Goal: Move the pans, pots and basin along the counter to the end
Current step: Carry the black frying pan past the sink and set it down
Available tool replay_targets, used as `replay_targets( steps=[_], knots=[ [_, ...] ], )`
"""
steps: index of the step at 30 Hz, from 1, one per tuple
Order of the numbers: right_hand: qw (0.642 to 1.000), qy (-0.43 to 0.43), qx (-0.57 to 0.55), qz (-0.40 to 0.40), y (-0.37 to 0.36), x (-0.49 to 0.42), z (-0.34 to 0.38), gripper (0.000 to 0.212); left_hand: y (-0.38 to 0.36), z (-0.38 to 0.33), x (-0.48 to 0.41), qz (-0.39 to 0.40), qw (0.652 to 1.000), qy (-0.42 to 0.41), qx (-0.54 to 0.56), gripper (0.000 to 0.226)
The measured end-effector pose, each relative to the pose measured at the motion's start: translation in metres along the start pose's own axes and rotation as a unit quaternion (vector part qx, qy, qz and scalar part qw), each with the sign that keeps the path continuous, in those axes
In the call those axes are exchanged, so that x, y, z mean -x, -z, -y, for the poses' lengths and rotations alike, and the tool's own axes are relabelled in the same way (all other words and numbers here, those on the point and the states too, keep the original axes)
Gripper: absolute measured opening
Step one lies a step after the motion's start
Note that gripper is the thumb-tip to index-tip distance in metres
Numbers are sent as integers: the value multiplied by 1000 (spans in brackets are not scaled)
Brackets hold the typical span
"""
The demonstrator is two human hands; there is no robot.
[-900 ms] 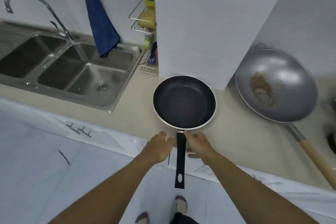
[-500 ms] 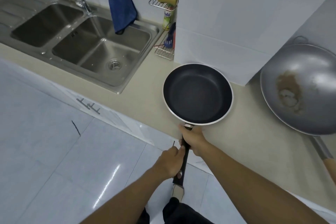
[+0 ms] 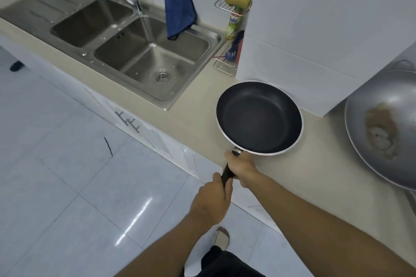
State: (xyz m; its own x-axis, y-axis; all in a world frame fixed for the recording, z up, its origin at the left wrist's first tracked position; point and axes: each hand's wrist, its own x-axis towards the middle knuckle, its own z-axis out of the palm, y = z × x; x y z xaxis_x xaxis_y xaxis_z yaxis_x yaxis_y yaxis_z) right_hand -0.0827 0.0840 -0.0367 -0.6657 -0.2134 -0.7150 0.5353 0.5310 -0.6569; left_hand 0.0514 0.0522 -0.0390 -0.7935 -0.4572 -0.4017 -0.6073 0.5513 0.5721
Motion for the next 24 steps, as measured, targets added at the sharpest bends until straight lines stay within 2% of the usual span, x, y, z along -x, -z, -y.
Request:
replay_targets(
  steps=[10,24],
  knots=[
    [998,56,28,5,-65,33,52,12,71,39,-3,-33,999,-21,37,35],
    [981,179,44,52,-265,96,172,13,267,158,2,-147,988,-37,2,42]
  ],
)
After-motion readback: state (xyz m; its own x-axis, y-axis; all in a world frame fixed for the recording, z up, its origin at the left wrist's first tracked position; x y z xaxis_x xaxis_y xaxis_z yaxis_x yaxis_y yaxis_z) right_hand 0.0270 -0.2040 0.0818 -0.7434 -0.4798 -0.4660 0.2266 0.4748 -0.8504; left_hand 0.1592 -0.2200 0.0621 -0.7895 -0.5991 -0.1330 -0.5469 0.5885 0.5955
